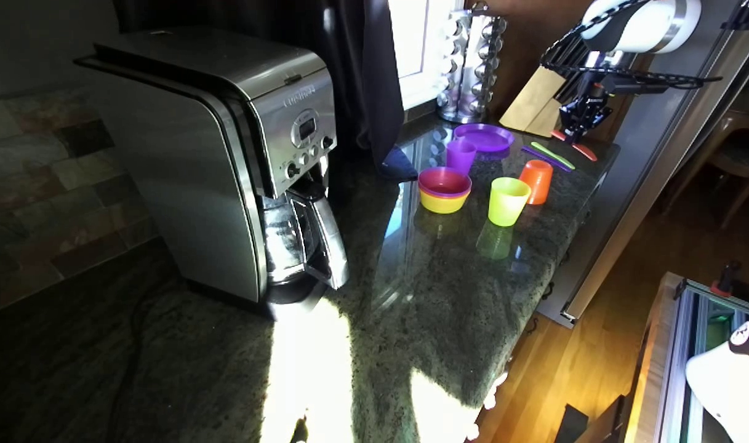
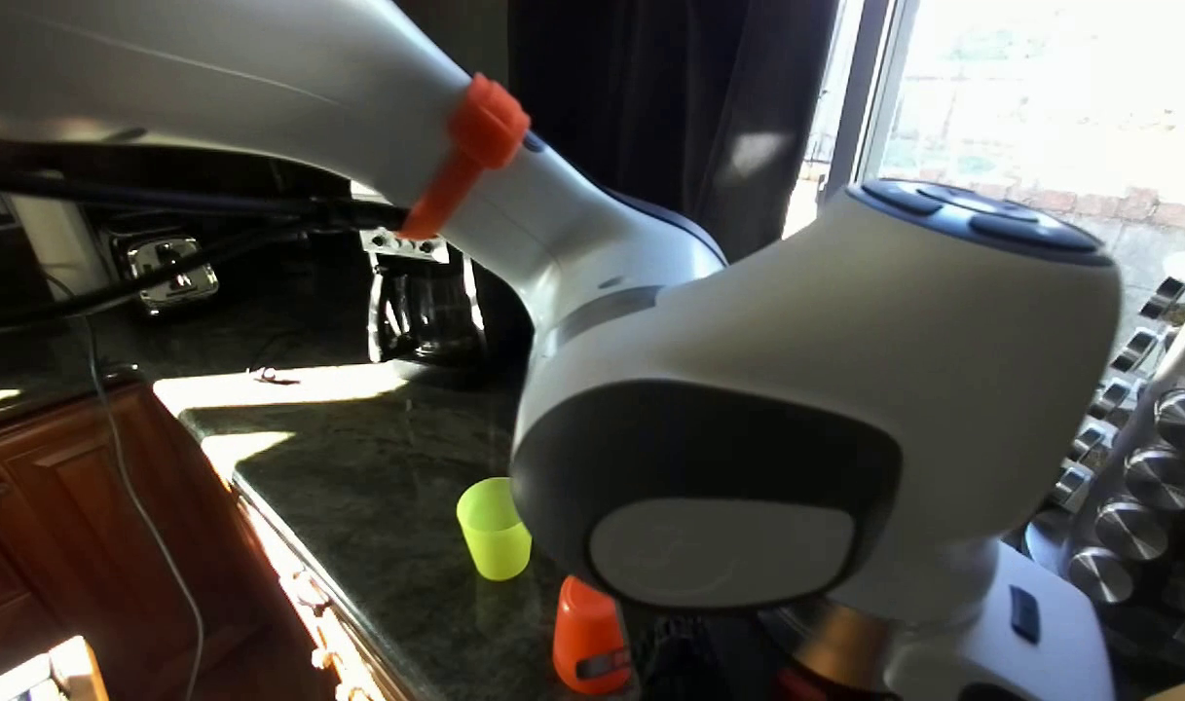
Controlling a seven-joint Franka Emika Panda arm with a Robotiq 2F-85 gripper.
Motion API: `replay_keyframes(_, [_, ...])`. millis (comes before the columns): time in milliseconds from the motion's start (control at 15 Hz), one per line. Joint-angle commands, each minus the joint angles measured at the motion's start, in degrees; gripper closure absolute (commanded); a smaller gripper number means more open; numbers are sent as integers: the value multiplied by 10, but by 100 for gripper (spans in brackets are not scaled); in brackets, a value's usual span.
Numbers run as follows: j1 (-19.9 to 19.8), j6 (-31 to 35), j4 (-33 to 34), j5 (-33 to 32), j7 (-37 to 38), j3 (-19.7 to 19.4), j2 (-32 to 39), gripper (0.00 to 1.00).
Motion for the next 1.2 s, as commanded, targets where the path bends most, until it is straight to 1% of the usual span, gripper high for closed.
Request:
replay_keyframes(0, [36,0,-76,7,12,-11,-80,96])
replay_keyframes(267, [69,9,-120,2,23,-5,-135,96])
replay_keyframes(600, [105,-4,-144,-2,19,3,-176,96])
replay_keyframes(1133, [142,-1,-140,-3,30,19,-162,96])
